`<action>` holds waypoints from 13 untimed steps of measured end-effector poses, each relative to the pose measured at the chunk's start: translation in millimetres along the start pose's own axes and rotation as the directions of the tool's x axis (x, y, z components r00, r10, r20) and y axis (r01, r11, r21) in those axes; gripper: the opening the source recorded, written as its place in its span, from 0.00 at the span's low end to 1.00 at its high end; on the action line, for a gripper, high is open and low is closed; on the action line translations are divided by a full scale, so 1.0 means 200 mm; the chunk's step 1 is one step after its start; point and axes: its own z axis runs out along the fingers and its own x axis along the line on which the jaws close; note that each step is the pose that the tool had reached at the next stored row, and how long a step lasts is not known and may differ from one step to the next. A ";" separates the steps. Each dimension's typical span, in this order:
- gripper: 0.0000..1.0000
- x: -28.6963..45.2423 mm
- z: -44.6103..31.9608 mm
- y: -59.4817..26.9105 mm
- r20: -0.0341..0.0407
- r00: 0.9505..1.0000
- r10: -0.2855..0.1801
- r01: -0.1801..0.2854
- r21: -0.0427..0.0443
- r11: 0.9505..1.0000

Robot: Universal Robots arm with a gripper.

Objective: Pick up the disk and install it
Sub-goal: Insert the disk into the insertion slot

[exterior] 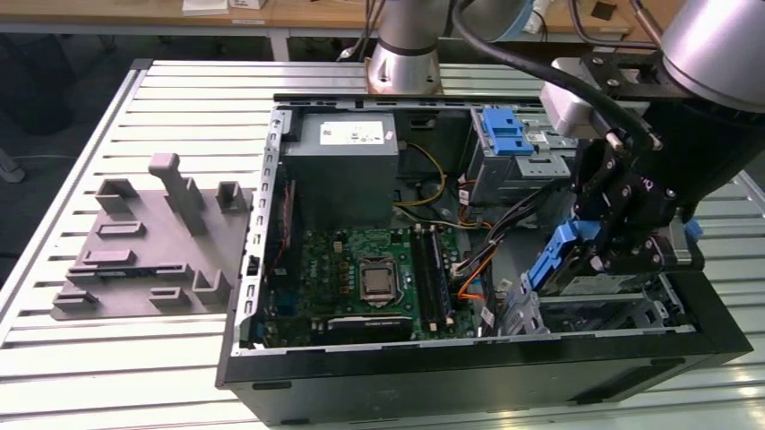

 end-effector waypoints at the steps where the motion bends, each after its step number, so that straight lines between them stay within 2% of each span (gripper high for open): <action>1: 0.36 0.000 0.006 0.000 0.000 1.000 0.000 0.000 0.000 1.000; 5: 0.36 0.000 0.023 0.000 0.000 1.000 0.000 0.000 0.000 1.000; 13: 0.37 0.000 0.024 0.000 0.000 1.000 0.000 0.000 0.000 1.000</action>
